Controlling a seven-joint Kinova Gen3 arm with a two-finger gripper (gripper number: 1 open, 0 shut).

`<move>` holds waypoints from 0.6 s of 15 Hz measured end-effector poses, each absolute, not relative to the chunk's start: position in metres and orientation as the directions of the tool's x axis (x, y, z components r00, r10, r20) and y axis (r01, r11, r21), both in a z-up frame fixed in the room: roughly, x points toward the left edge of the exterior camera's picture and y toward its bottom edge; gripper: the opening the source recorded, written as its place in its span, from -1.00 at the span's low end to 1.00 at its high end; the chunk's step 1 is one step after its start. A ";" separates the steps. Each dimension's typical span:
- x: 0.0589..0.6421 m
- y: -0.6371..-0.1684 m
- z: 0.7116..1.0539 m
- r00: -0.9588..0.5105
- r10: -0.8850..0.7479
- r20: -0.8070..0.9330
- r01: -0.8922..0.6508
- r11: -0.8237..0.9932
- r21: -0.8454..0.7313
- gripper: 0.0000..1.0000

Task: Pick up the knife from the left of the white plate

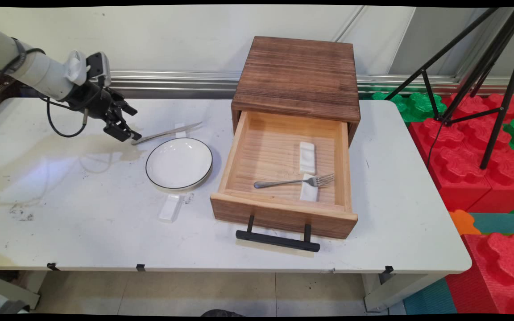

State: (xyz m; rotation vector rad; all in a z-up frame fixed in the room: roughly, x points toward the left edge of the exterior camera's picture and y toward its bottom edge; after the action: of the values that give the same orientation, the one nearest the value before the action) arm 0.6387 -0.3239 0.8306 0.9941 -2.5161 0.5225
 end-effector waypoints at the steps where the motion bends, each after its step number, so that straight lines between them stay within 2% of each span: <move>1: 0.640 -0.327 0.826 -0.673 -0.570 0.472 -0.710 0.677 -0.196 1.00; 9: 0.640 -0.359 0.792 -0.640 -0.609 0.469 -0.737 0.659 -0.149 1.00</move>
State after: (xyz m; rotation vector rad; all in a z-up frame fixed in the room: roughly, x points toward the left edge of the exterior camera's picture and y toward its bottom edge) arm 0.6402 -0.3590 0.7916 1.0606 -2.4974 0.4653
